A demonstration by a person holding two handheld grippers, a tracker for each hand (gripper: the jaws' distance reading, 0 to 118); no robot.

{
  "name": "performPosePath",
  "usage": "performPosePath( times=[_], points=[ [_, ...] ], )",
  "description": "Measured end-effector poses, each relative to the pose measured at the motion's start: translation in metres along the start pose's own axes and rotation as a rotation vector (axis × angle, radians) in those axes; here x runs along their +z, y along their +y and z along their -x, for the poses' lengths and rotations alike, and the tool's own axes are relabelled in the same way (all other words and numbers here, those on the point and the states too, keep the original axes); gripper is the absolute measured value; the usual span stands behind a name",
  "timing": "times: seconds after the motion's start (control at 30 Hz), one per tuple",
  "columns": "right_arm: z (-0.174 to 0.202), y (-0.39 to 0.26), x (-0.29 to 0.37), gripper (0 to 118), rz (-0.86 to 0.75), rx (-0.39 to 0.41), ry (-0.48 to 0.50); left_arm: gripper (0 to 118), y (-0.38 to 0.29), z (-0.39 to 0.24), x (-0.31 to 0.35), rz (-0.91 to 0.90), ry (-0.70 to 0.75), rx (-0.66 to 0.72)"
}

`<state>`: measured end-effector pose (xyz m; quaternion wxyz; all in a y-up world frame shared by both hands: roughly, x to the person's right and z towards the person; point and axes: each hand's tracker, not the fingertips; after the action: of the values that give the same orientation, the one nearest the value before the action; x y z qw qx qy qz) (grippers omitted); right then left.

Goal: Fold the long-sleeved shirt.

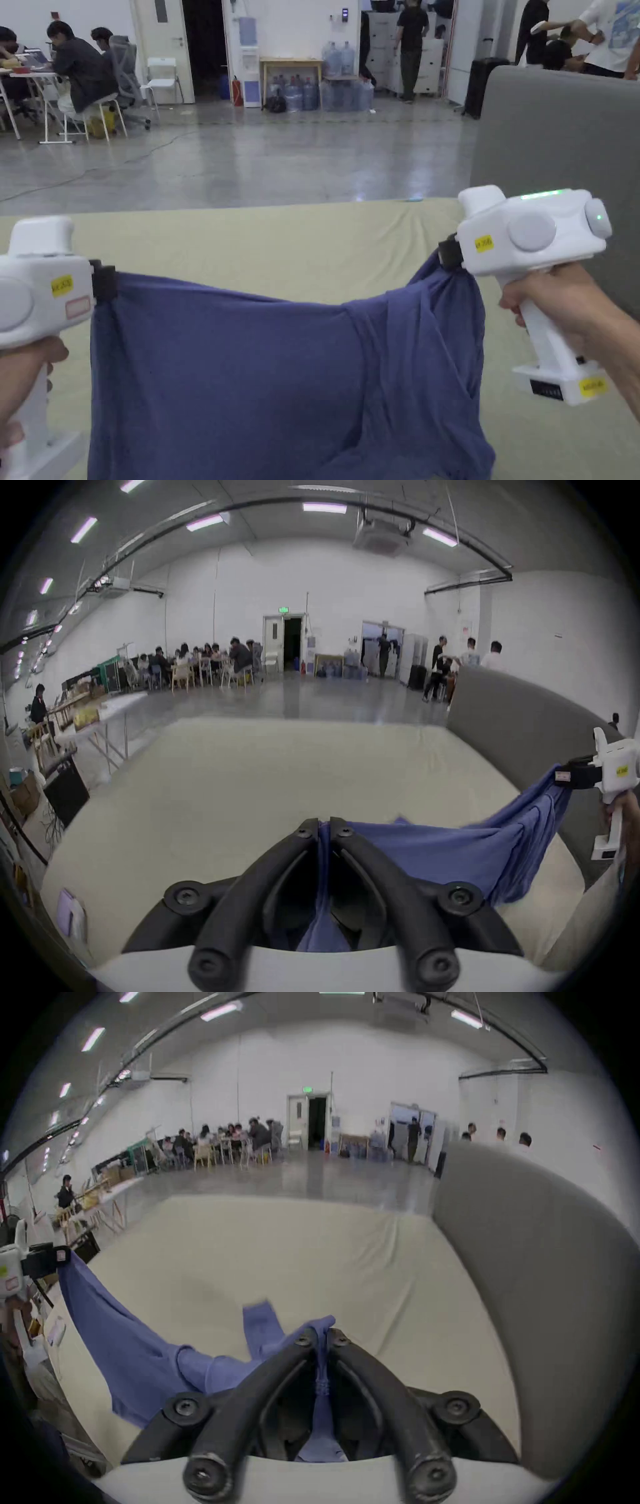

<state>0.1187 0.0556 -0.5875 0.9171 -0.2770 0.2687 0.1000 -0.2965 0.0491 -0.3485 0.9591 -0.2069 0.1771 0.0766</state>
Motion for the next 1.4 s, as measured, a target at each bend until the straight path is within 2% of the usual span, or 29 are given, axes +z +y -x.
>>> performPosePath(
  times=[0.1, 0.17, 0.33, 0.5, 0.6, 0.7, 0.8, 0.9, 1.0, 1.1, 1.2, 1.33, 1.4],
  points=[
    [0.01, 0.076, 0.02, 0, -0.079, 0.072, -0.028, 0, 0.067, -0.004, 0.003, -0.11, 0.028, -0.041],
    [0.012, 0.125, 0.027, 0, -0.128, 0.08, -0.063, 0, 0.117, -0.005, 0.001, -0.137, 0.054, -0.034],
    [0.009, 0.21, 0.029, 0, -0.213, 0.017, -0.091, 0, 0.203, -0.011, -0.01, -0.216, 0.11, -0.045],
    [0.005, 0.226, 0.013, 0, -0.237, -0.049, -0.093, 0, 0.223, -0.006, -0.033, -0.214, 0.12, 0.017],
    [0.0, 0.202, -0.016, 0, -0.217, -0.063, -0.076, 0, 0.201, -0.003, -0.053, -0.182, 0.134, 0.005],
    [-0.004, 0.155, -0.062, 0, -0.137, -0.078, -0.061, 0, 0.149, -0.002, -0.08, -0.111, 0.132, -0.037],
    [-0.005, 0.091, -0.107, 0, -0.03, -0.126, -0.03, 0, 0.084, -0.001, -0.108, -0.012, 0.134, -0.068],
    [-0.006, 0.024, -0.155, 0, 0.089, -0.152, -0.016, 0, 0.018, 0.002, -0.131, 0.105, 0.129, -0.058],
    [-0.005, -0.024, -0.166, 0, 0.146, -0.177, -0.013, 0, -0.03, 0.008, -0.134, 0.15, 0.093, -0.022],
    [-0.009, -0.04, -0.141, 0, 0.12, -0.193, 0.015, 0, -0.046, 0.016, -0.109, 0.137, 0.066, 0.007],
    [-0.008, -0.061, -0.095, 0, 0.069, -0.222, 0.045, 0, -0.062, 0.018, -0.067, 0.097, 0.046, -0.019],
    [0.011, -0.12, -0.037, 0, 0.033, -0.117, 0.006, 0, -0.111, 0.019, -0.007, 0.108, 0.036, -0.048],
    [0.019, -0.157, -0.024, 0, 0.062, -0.129, -0.015, 0, -0.143, 0.02, 0.024, 0.155, 0.012, -0.039]
  ],
)
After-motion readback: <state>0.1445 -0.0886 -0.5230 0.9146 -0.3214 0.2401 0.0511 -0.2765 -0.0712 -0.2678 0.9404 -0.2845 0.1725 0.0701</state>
